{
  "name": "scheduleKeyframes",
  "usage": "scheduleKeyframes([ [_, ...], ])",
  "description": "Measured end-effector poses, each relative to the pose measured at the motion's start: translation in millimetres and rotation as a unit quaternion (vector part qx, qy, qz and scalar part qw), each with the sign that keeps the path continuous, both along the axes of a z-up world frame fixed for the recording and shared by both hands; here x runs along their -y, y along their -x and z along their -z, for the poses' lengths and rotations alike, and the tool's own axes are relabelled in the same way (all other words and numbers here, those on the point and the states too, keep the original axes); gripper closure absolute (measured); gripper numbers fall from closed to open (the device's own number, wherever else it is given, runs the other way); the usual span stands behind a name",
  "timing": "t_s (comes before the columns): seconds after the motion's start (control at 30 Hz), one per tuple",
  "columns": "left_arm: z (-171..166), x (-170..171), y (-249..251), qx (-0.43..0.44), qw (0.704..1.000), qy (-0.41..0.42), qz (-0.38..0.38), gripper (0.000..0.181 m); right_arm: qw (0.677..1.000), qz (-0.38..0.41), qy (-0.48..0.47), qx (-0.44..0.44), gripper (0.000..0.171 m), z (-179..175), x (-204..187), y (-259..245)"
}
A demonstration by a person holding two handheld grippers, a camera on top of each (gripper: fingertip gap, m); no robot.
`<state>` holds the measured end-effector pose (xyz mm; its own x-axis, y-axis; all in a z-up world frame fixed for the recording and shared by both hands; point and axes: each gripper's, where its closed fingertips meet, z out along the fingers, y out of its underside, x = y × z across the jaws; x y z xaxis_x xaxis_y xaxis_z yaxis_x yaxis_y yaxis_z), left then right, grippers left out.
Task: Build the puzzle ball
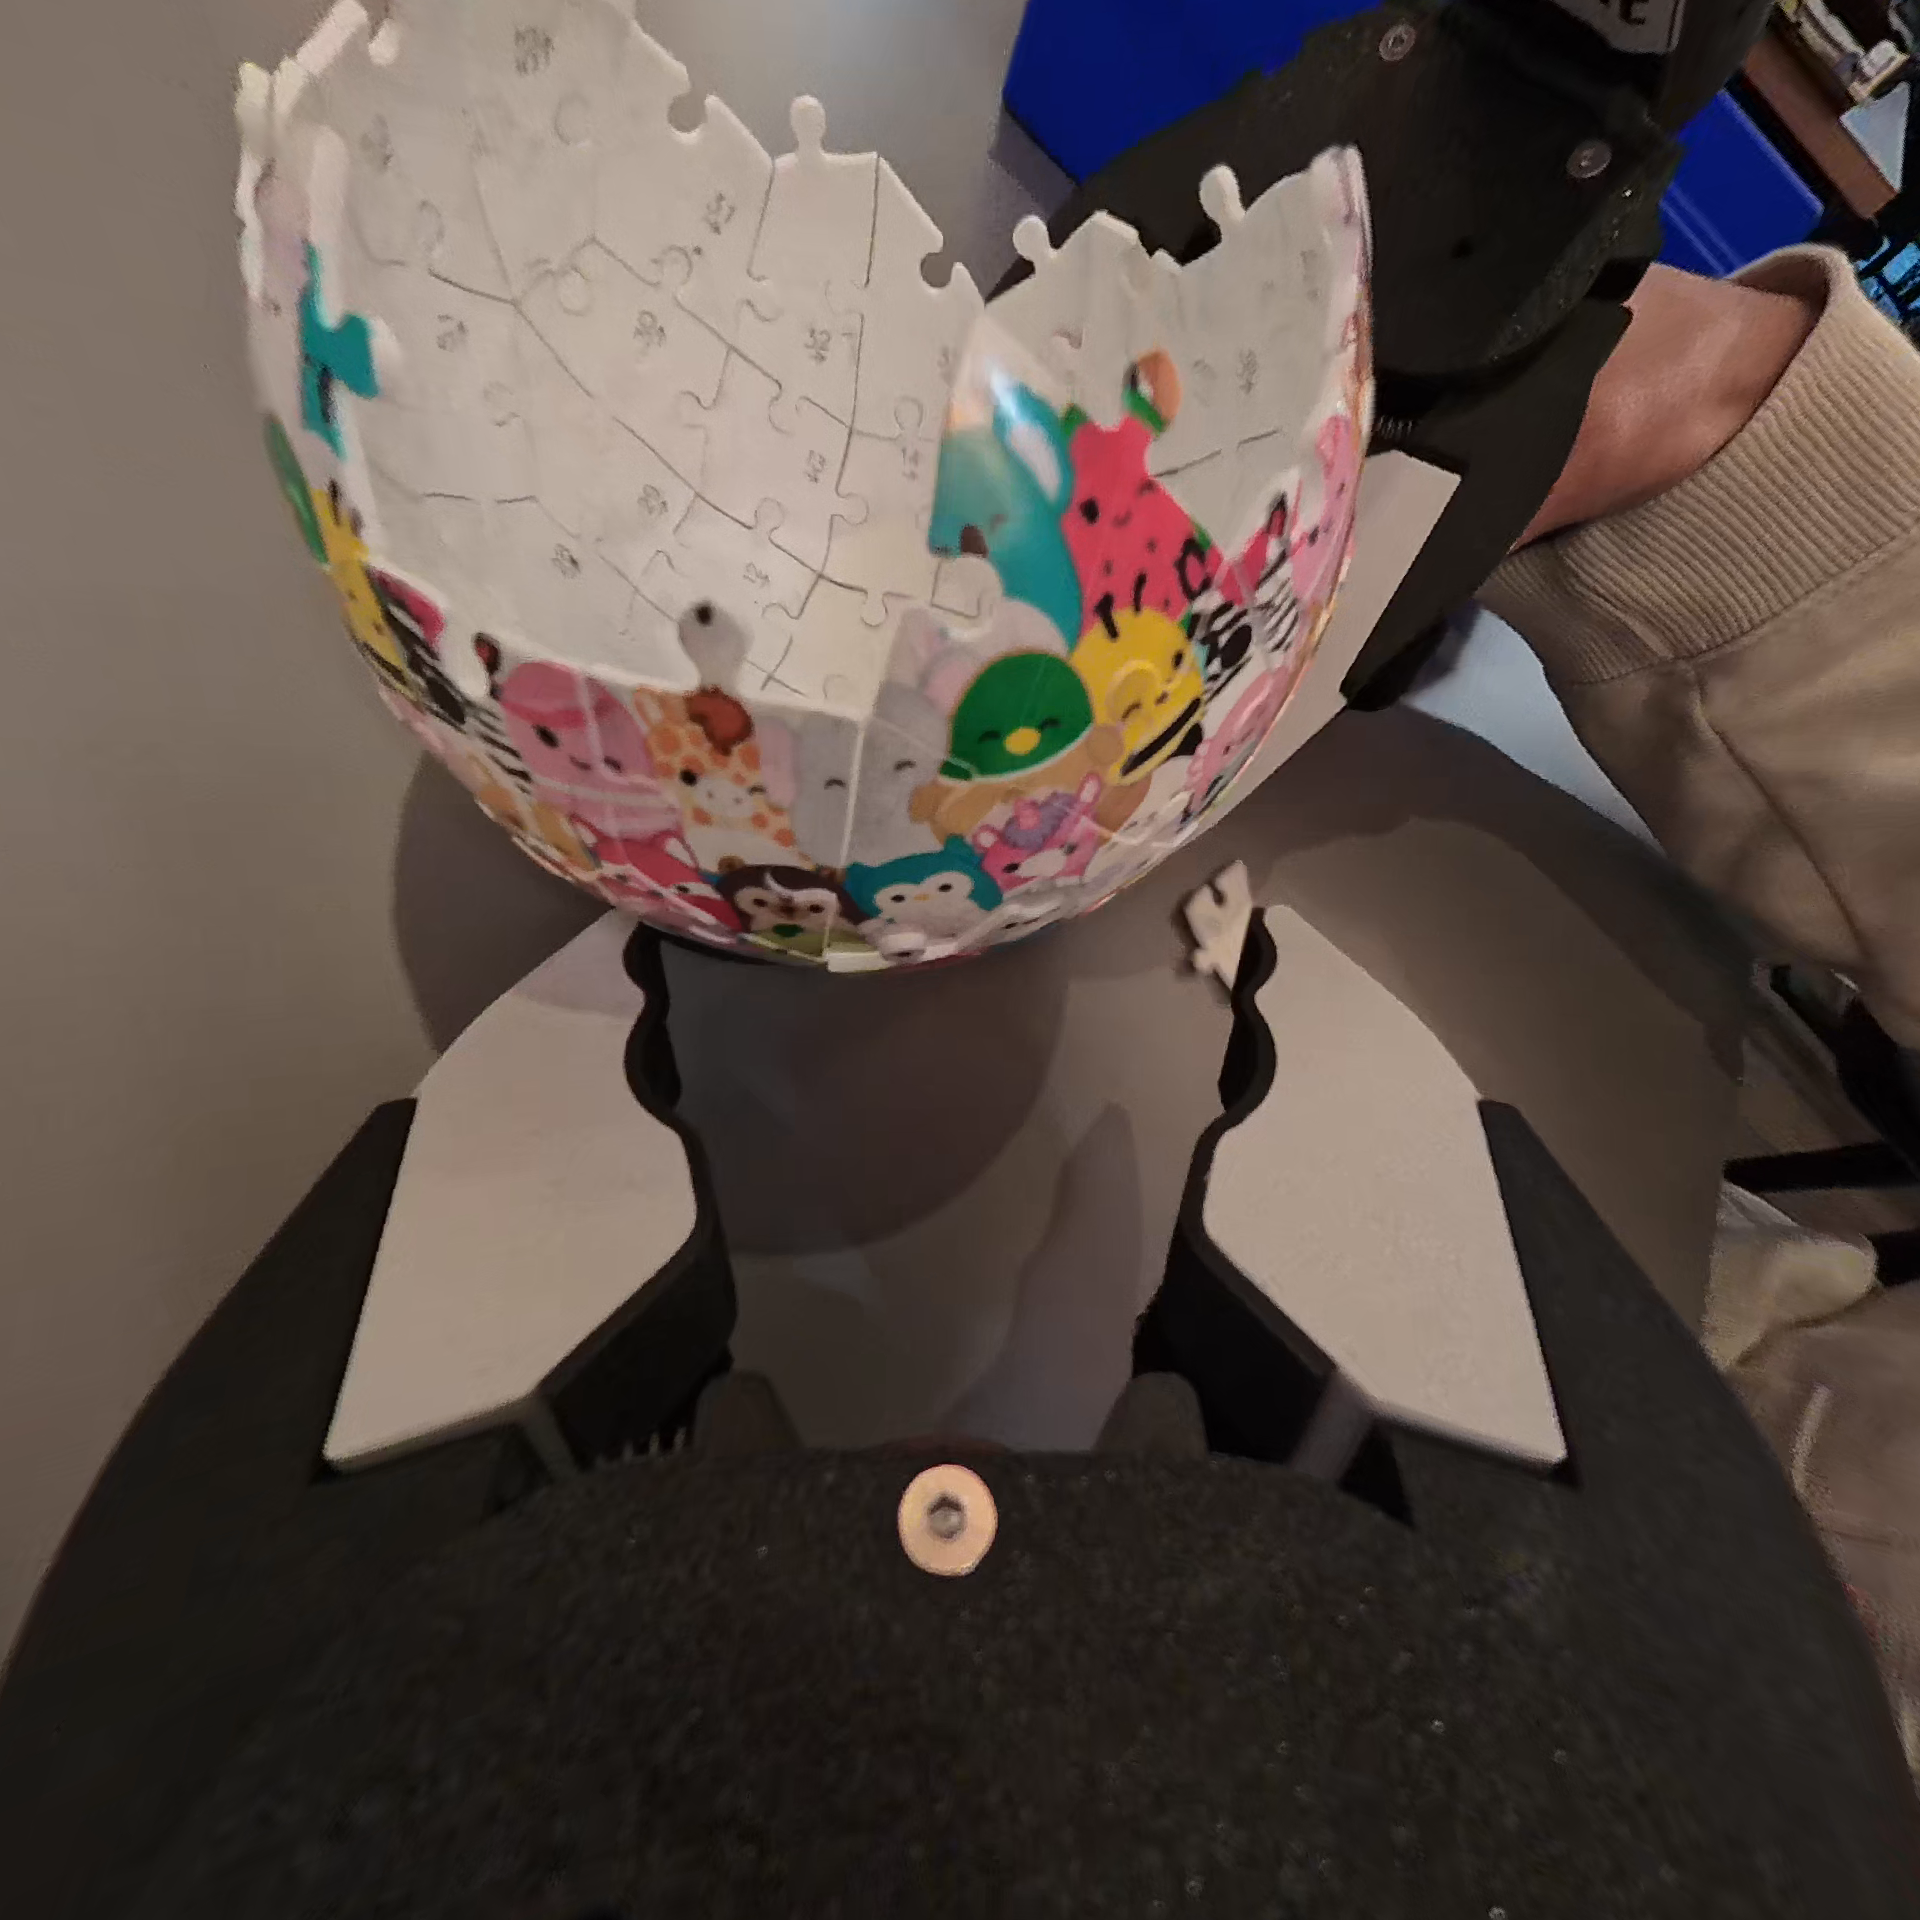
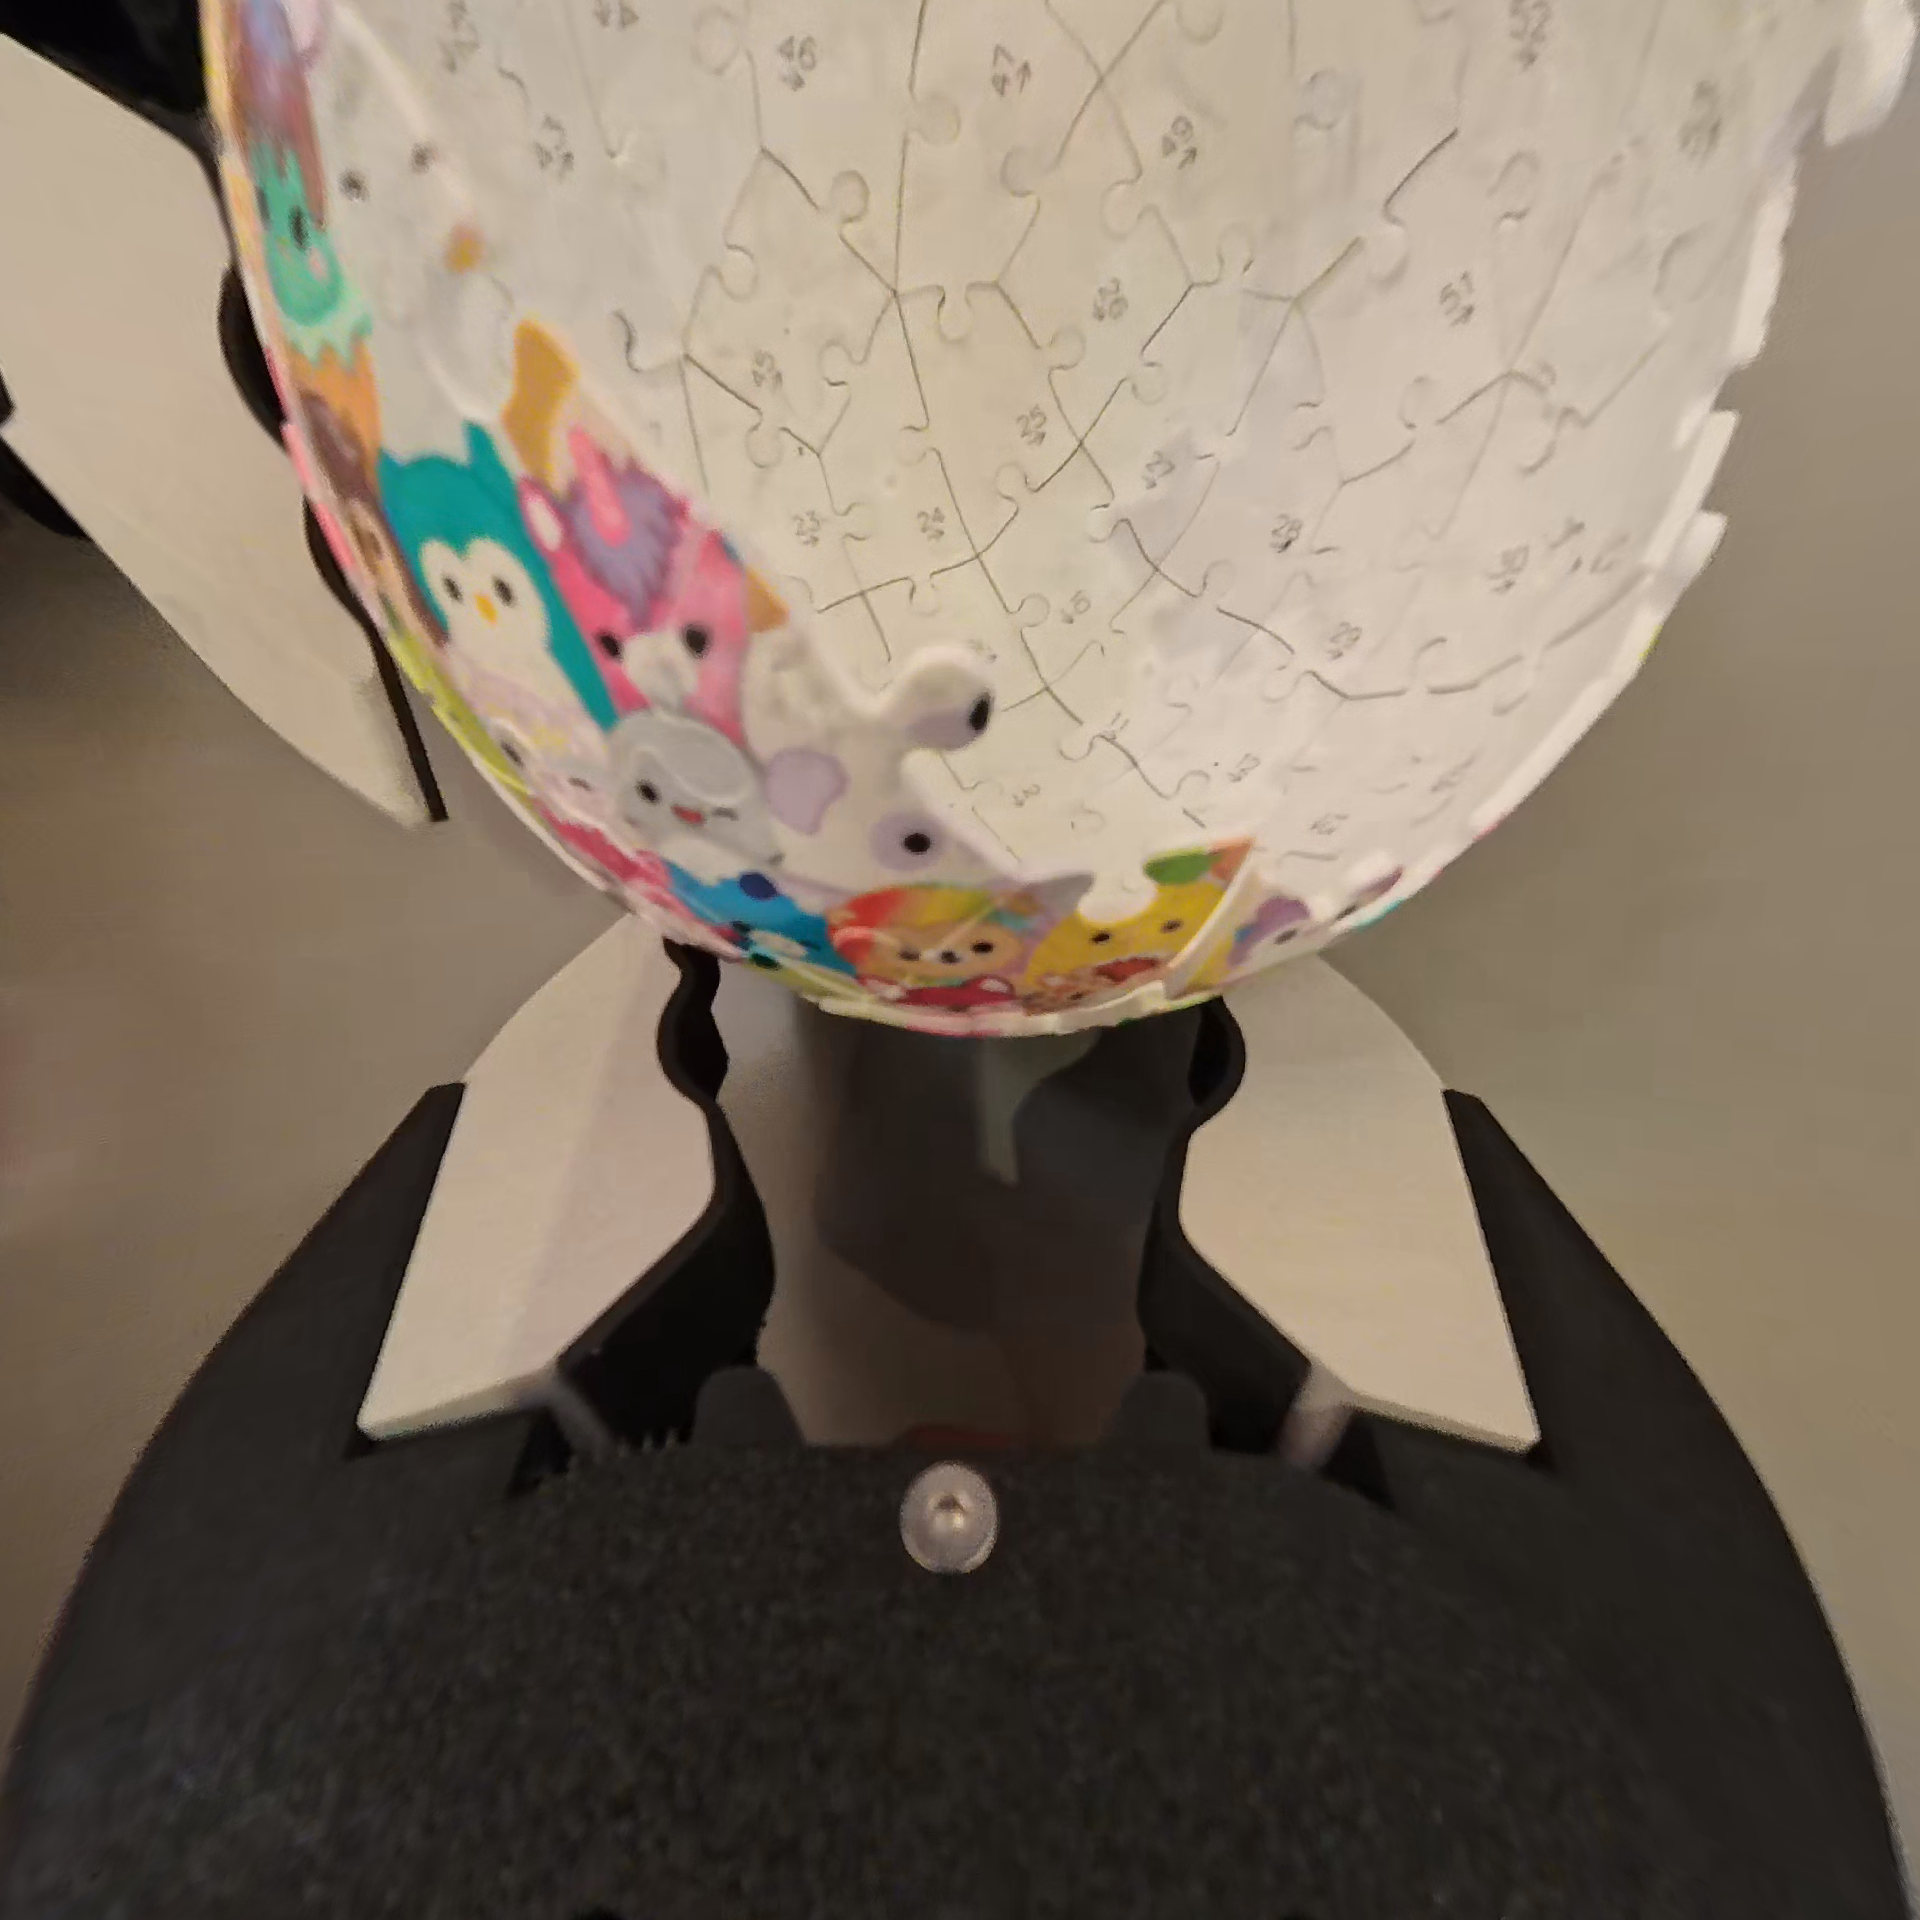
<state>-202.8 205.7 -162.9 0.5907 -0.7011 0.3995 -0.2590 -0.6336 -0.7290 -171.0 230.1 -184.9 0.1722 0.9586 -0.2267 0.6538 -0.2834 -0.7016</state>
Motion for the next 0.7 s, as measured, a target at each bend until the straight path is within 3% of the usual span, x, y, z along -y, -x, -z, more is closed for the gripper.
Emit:
scheduleKeyframes([
  [0.53, 11, 165, 4, -0.052, 0.997, 0.043, 0.048, 0.084, 0.993, -0.113, -0.002, 0.02, 0.08, 2, 136, 8],
  [0.7, 14, 179, 2, -0.052, 0.998, 0.028, 0.03, 0.082, 0.994, -0.103, -0.022, 0.008, 0.08, 4, 149, 11],
])
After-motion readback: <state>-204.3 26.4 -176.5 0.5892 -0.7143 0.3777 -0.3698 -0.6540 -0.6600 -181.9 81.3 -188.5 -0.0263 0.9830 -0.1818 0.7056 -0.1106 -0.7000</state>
